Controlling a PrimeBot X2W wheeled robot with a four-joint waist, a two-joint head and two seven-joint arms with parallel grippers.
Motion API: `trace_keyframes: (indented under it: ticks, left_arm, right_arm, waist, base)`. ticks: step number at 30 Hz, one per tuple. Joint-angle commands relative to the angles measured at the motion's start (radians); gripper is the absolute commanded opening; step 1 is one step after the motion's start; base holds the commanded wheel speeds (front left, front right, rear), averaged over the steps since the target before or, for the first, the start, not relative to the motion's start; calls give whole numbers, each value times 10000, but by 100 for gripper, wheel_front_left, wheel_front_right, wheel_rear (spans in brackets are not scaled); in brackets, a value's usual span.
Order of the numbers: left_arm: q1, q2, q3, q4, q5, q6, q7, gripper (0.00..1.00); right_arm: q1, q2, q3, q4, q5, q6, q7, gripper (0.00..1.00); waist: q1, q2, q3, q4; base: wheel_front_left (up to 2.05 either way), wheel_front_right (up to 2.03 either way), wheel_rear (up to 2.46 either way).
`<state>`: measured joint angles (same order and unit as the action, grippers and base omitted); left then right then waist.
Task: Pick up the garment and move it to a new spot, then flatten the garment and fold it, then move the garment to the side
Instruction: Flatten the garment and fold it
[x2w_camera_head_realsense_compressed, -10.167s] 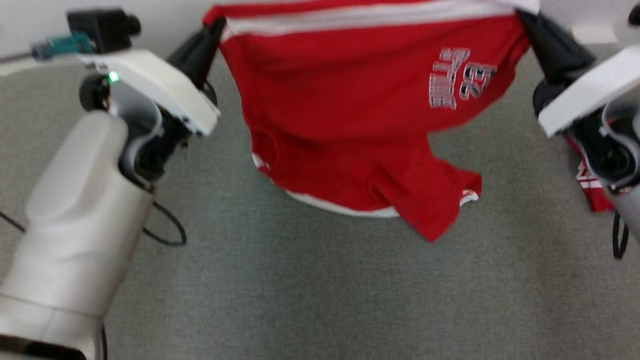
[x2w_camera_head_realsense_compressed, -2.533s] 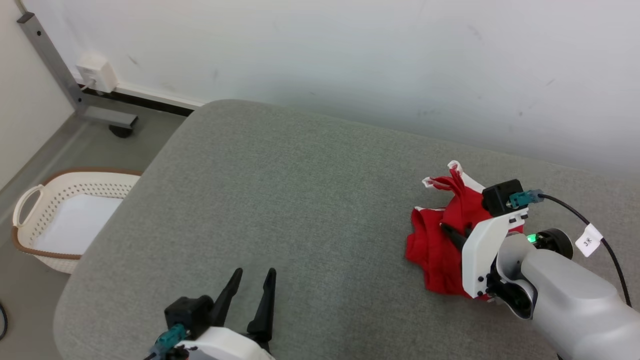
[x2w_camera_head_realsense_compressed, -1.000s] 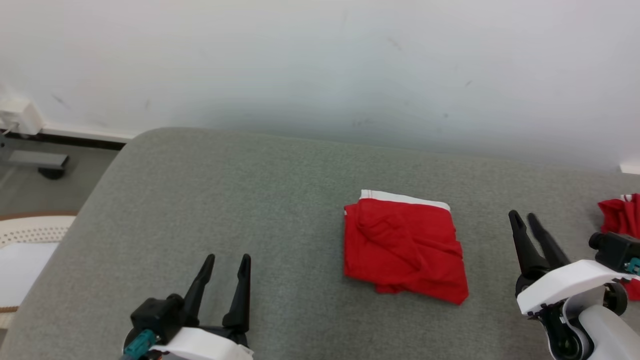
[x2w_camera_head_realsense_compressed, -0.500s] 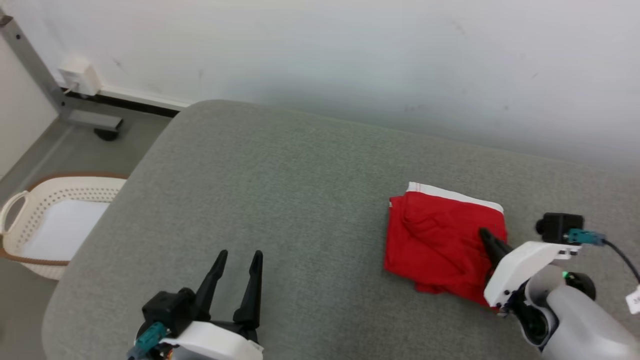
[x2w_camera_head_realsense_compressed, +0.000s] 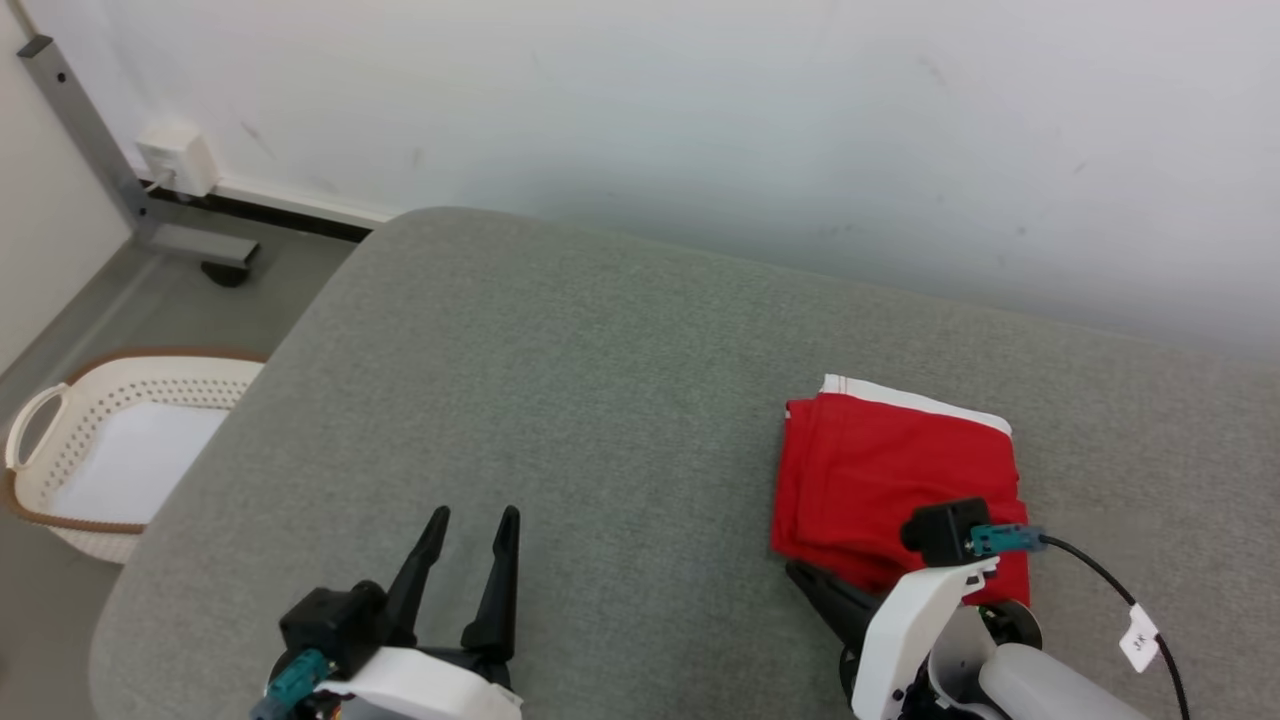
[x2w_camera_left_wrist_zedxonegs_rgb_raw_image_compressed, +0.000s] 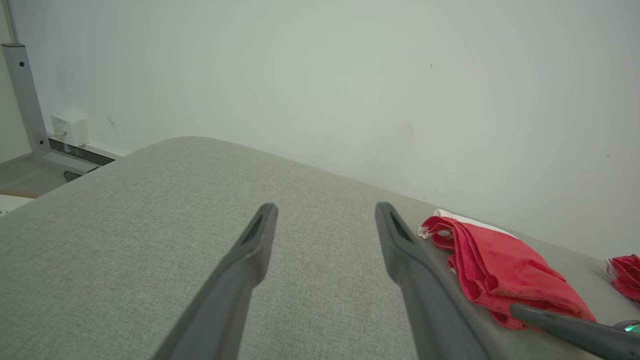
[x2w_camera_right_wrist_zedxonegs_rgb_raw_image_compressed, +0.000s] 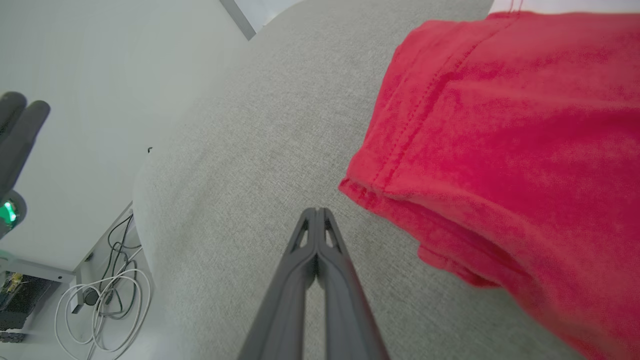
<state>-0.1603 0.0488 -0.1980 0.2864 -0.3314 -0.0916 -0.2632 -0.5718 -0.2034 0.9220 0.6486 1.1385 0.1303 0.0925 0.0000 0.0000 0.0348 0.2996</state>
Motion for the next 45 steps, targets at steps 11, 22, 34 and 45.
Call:
trace_keyframes:
  ticks: [11, 22, 34, 45]
  left_arm:
    - [82, 44, 351, -252, 562, -76, -13, 100]
    - [218, 80, 1182, -179, 987, -46, -11, 100]
    - [539, 49, 1679, -753, 1880, -64, -13, 100]
    - [809, 42, 1663, -798, 2291, -144, -13, 100]
  right_arm:
    - [-216, -1712, 155, -1799, -1163, 1, -2689, 0]
    - [851, -1960, -3491, -2662, -4233, -1, -3564, 100]
    - [4212, -21, -7652, -4054, -6518, 1, -3571, 100]
    - [4620, 591, -7838, -4374, -7019, -1, -3572, 100]
  waist:
    - [0, 0, -287, -1094]
    - [0, 0, -465, -2384]
    - [0, 0, -420, -2976]
    - [0, 0, -259, -3063]
  base:
    - [0, 0, 0]
    - [0, 0, 0]
    - [0, 0, 0]
    - [0, 0, 0]
